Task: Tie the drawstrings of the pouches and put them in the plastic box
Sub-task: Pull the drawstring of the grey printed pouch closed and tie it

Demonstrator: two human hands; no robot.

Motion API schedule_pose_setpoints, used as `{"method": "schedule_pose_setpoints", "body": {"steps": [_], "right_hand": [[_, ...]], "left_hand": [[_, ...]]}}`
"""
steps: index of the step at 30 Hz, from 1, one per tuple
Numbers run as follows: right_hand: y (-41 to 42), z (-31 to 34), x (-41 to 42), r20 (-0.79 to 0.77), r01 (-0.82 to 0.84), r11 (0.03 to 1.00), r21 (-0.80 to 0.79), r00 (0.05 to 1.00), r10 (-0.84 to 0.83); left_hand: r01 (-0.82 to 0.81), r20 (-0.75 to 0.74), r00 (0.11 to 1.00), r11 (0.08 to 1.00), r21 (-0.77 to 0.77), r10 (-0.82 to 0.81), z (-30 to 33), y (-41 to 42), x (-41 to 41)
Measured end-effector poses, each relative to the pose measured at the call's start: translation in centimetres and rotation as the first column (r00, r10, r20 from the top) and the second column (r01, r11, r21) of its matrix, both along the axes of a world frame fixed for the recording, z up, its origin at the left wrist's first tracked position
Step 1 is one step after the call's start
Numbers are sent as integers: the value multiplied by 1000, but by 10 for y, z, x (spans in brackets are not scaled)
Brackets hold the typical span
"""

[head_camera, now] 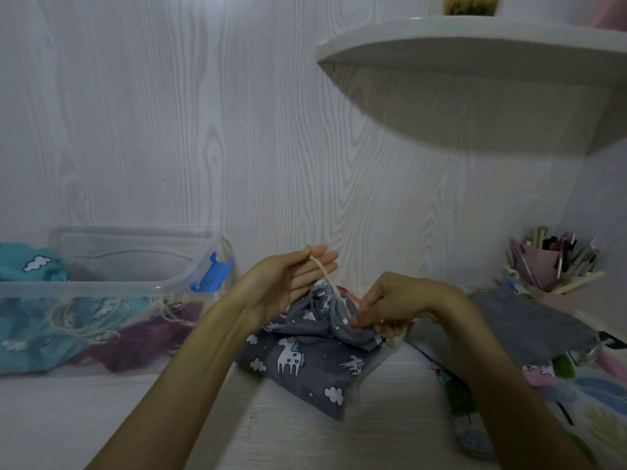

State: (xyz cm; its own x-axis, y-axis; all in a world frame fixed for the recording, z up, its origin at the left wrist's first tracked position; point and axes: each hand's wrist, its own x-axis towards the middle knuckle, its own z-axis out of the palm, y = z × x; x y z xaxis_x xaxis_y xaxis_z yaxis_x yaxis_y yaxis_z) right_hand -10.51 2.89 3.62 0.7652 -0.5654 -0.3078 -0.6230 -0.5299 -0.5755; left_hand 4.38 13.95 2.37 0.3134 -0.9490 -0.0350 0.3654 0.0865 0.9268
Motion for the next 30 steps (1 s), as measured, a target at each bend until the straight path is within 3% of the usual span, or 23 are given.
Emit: {"method": "schedule_pose_setpoints", "body": {"steps": [3,5,7,11,16,19,21,22,24,27,28,30], "right_hand": [[0,2,-3,-58,-27,1000,-9,998,27],[-2,7,-12,-53,-67,998,-5,996,67],[-5,15,-22,26,-96,995,-5,995,96],[-10,23,-32,289,-36,999,32,957,26],[-3,23,-15,398,75,997,7,915,-72],[6,20,1,545,113,993,26,832,-109],[13,18,7,573,18,1000,4,819,-17],[16,17,8,558,-43,999,-16,829,44],[17,15,8,519,-50,997,-53,852,71],[5,8,6,452,208,953,-219,888,-90],[-1,5,3,448,248,933,-261,887,-110],[-10,4,-5,422,150,956,-254,906,-30]], "left_hand": [[-3,319,947,997,79,-22,-5,-4,-4],[-50,540,841,990,133,-30,-9,-5,-4],[-47,661,746,984,172,-80,-11,-3,-6],[11,722,670,974,225,-174,-15,-4,-12],[115,707,638,945,306,-307,-22,-14,-29],[182,778,511,931,317,-365,-31,-14,-38],[178,821,463,942,283,-334,-36,-14,-38],[165,810,484,944,286,-330,-38,-14,-36],[145,702,629,938,314,-332,-37,-15,-34],[154,458,844,945,290,-278,-32,-17,-28],[175,378,885,945,275,-273,-29,-16,-25],[219,224,933,937,272,-283,-26,-14,-20]]}}
